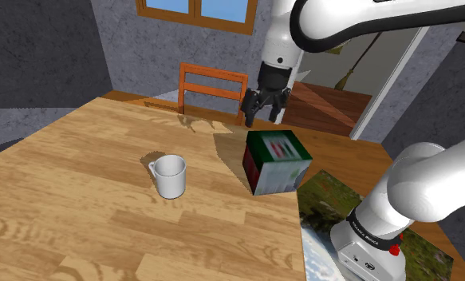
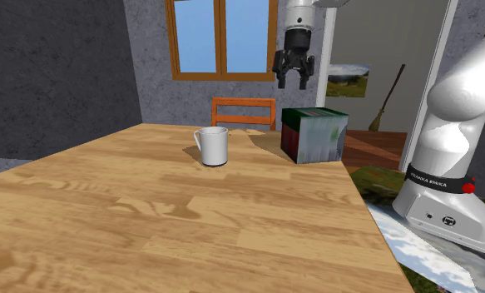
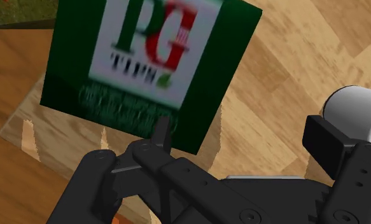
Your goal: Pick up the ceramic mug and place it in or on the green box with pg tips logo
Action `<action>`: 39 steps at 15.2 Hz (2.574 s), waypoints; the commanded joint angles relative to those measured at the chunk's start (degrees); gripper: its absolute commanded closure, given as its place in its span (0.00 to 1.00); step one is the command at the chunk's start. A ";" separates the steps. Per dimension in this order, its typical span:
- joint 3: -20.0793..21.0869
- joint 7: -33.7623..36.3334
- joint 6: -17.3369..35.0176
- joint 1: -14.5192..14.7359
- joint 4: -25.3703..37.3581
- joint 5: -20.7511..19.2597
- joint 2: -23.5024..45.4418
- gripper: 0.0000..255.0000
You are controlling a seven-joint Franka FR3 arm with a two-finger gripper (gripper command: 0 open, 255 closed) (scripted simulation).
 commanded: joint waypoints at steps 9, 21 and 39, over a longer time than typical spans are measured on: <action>11.19 15.05 12.49 0.77 8.43 -3.36 18.86 0.00; 15.29 30.88 19.75 4.03 20.01 -16.43 39.14 0.00; 14.92 31.96 22.83 4.55 18.85 -18.02 41.39 1.00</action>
